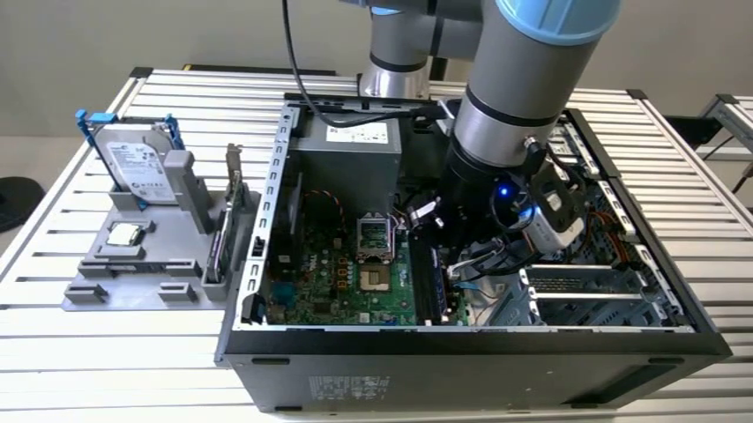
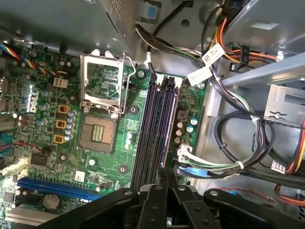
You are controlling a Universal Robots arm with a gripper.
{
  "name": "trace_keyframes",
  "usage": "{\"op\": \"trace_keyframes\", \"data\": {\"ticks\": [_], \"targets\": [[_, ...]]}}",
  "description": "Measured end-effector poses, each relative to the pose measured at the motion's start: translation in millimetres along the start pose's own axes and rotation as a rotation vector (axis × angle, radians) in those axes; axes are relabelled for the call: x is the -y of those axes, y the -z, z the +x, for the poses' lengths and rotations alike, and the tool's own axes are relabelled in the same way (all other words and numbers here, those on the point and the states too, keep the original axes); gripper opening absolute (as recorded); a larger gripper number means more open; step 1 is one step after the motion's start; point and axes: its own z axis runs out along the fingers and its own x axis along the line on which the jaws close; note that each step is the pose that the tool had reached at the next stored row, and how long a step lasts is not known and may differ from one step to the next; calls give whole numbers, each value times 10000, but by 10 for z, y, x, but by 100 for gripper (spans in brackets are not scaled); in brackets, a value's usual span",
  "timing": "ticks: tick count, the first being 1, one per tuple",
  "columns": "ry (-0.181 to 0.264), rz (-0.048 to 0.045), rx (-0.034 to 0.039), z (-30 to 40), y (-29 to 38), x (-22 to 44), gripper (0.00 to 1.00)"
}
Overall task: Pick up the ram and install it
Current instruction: 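Press down the ram until it locks into place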
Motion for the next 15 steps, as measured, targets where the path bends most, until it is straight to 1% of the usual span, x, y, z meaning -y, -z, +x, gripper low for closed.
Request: {"op": "trace_keyframes", "data": {"ticks": [7, 15], "targets": [[433, -41, 14, -2, -24, -10, 0], [882, -44, 20, -7, -35, -49, 0]]}}
